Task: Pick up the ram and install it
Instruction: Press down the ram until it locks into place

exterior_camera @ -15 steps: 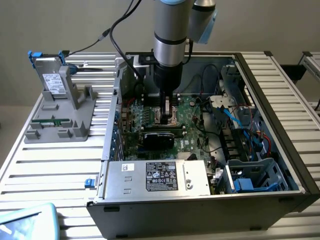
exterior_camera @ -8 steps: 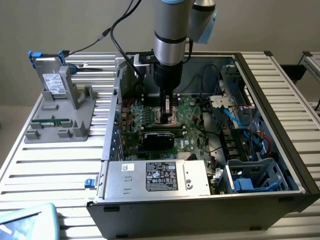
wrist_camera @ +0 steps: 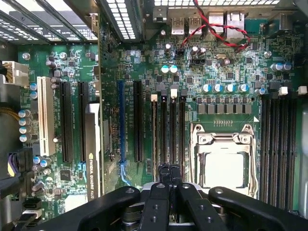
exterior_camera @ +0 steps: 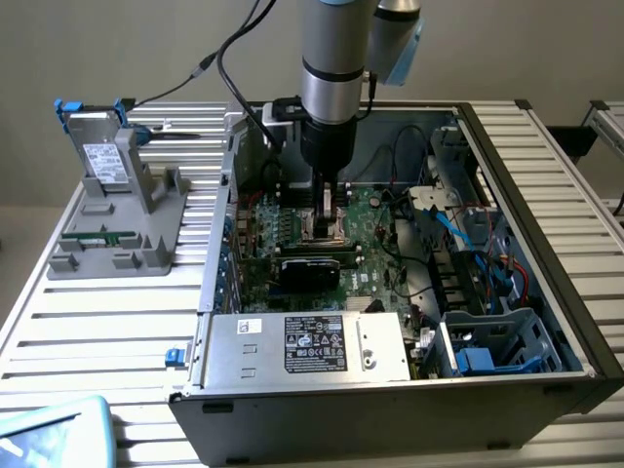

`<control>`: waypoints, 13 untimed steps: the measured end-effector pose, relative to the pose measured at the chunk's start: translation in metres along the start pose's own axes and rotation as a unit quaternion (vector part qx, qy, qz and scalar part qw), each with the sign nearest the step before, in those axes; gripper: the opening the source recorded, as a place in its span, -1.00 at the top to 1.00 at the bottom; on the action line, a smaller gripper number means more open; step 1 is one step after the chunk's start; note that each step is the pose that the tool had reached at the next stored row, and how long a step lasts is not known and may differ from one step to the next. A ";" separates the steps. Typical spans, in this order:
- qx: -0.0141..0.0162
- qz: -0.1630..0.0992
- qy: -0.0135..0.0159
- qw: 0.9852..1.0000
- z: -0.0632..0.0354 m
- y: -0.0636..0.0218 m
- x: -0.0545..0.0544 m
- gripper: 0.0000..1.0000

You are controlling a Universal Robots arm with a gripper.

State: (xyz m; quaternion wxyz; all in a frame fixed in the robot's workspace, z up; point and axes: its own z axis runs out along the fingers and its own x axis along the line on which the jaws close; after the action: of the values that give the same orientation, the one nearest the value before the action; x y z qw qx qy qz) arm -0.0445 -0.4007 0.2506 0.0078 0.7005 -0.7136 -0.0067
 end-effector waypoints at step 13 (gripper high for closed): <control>0.000 0.053 -0.001 0.999 -0.0002 0.0000 -0.001 0.77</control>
State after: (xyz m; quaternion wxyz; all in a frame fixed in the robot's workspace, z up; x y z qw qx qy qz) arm -0.0444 -0.3999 0.2509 0.0074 0.6615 -0.7499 -0.0071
